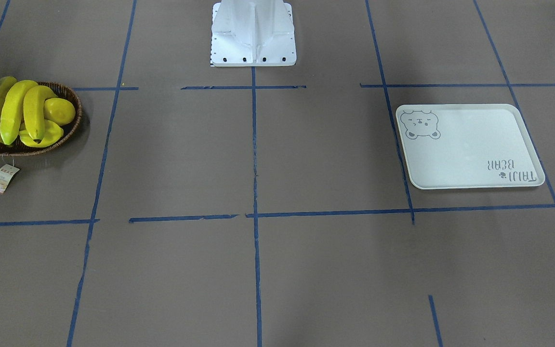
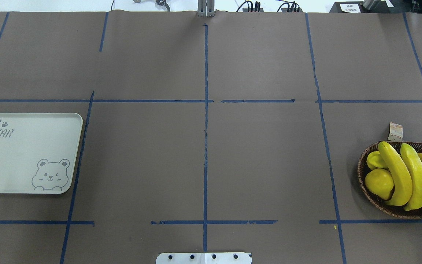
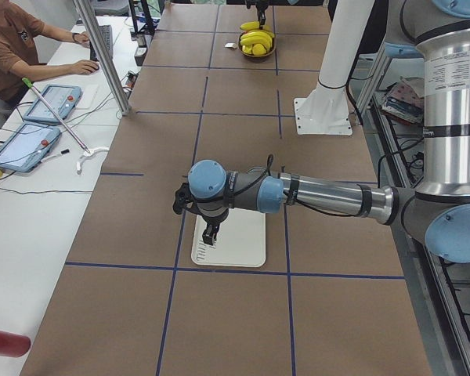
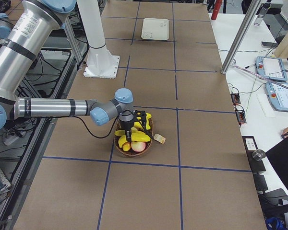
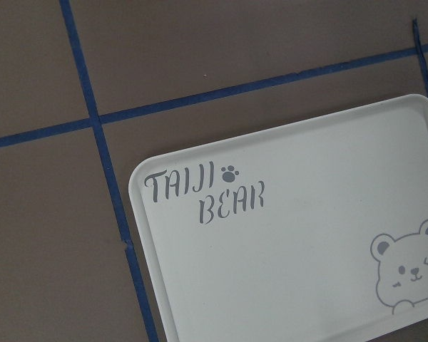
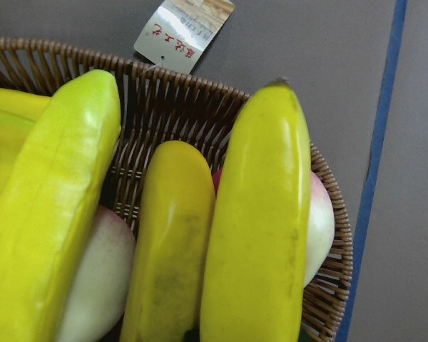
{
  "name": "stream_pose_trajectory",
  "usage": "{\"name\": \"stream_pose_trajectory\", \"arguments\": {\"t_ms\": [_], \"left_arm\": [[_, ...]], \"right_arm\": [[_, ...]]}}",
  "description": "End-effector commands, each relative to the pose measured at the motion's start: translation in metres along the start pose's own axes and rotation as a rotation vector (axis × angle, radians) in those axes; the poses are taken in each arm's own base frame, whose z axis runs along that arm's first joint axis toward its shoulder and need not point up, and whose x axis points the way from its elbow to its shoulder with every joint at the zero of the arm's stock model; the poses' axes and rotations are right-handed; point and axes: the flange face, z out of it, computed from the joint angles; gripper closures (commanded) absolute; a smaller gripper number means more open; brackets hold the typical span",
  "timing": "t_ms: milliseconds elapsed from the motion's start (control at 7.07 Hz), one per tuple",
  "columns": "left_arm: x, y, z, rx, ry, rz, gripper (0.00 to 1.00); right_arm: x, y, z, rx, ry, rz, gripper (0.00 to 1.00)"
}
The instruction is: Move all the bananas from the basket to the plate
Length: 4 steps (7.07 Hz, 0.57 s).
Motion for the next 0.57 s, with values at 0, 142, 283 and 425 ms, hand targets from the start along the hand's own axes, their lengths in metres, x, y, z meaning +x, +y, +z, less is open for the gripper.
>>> {"name": "stream_pose_trajectory", "arguments": {"t_ms": [0,142,283,425], "left_arm": [[-0.001,0.0,0.001,-0.001,0.0,-0.002,0.0],[-0.001,0.0,0.001,-0.001,0.0,-0.002,0.0],[0.0,0.0,0.0,0.0,0.0,-0.002,0.0],[0.001,-0.001,-0.001,0.001,0.0,0.0,0.0]], "right_arm": [[0.001,-0.002,-0.007,0.017,-0.002,0.006,0.93],[0.002,-0.005,-0.016,0.037,-0.006,0.016,0.98],[0.004,-0.006,-0.031,0.063,-0.018,0.031,0.99],[0.003,-0.005,-0.051,0.084,-0.053,0.046,0.99]]}}
